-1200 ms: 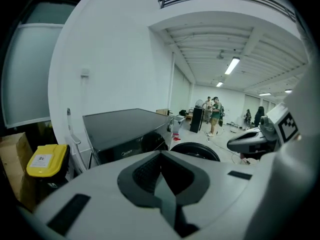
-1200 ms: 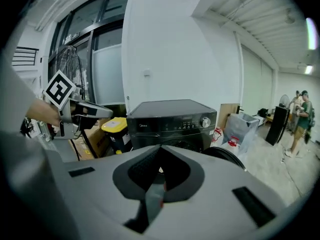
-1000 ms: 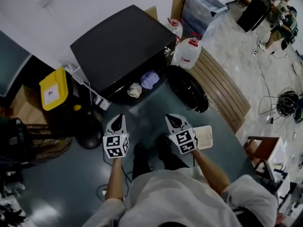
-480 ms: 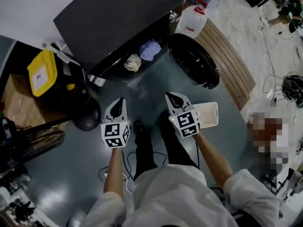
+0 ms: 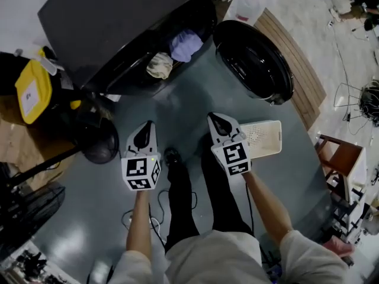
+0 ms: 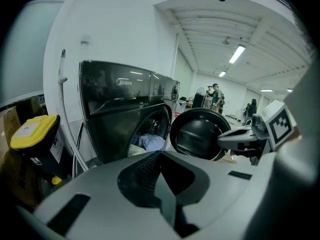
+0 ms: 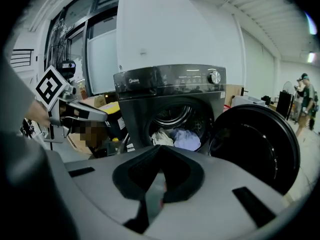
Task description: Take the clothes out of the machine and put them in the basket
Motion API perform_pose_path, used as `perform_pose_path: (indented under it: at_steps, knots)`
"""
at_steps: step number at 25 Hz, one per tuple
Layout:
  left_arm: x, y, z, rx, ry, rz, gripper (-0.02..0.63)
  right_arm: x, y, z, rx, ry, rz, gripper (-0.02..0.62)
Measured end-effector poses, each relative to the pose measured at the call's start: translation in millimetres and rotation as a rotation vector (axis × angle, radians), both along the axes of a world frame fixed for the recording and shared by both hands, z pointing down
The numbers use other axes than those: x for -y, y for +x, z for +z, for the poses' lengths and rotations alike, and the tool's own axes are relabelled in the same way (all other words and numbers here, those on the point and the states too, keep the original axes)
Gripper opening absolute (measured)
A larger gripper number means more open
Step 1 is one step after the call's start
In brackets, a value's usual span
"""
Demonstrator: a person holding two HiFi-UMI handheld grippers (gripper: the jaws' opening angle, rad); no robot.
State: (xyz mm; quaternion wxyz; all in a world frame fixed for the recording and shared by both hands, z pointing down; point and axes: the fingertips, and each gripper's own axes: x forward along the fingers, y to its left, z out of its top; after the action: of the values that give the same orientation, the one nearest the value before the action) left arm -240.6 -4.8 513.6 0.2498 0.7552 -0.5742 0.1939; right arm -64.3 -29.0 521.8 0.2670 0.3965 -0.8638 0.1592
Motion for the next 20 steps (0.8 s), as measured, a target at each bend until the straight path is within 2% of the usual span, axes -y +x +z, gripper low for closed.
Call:
perform_pose_path:
  at_steps: [10,15,20]
  knots:
    - [-1.5,13.2,139.1,0.007,-0.051,0.025,0.02,11.0,7.7,135.0,-0.031,-0.016,-0.01,0.023]
    - [3.0,13.8,184.3,-0.009,-0.055,0.027,0.019,14.1,6.6,191.5,-0.049,-0.043,-0.026,0.023]
    - [19.1,9.1,217.0,-0.009,-0.031,0.022,0.018,35.9,-20.5,232.1,-0.026,-0.033,-0.04,0.023]
